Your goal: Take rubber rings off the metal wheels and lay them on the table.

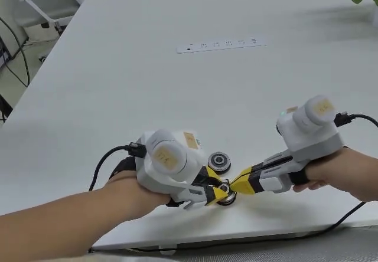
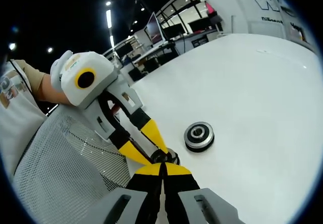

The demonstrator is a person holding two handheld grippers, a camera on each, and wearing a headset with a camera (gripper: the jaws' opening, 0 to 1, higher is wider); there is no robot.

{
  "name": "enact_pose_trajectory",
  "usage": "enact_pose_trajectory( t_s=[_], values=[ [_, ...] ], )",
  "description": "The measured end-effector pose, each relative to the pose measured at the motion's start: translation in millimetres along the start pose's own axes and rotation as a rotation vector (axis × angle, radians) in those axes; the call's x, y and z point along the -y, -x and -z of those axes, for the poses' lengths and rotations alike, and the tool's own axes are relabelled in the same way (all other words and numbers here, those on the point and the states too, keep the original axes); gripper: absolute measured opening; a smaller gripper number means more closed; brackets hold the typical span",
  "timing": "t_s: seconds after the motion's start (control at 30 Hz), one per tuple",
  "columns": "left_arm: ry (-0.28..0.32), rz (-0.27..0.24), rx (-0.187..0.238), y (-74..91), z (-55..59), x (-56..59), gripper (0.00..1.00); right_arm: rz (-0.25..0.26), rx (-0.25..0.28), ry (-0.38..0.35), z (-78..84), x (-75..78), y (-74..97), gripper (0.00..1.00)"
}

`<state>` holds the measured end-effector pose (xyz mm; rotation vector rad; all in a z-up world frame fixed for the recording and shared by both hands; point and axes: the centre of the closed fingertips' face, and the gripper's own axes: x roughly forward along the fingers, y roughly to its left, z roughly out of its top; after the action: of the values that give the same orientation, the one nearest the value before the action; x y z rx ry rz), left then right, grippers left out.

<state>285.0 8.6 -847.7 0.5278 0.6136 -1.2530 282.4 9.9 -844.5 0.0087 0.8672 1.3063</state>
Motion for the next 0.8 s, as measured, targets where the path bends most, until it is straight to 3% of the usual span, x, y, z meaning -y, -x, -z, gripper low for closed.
enact_pose_trajectory(
  t_s=[0.13,0.2,0.23,0.37,0.8],
  values=[
    [-0.001,0.0,-0.001,0.0,0.1,0.2,0.11,-0.019,-0.001,0.015,-1.6,-7.4,-3.4,0.0],
    [-0.001,-0.001,0.0,-0.2,0.0,0.0,0.11,-0.1,0.045,-0.026,-11.2,-22.9,-5.5,0.0],
    [-0.006,-0.001,0.003,-0.1,-0.7,-0.1,0.11,-0.04,0.015,0.049,-9.0,-11.0,-5.1,0.0],
    [-0.007,0.0,0.01,1.2,-1.1,0.1,0.11,-0.066,0.029,0.018,-6.7,-15.5,-6.3,0.0],
    [0.01,0.008,0.015,2.0,-1.8,1.8,0.13,-0.027,0.012,0.068,-2.9,-5.5,-2.3,0.0]
  ],
)
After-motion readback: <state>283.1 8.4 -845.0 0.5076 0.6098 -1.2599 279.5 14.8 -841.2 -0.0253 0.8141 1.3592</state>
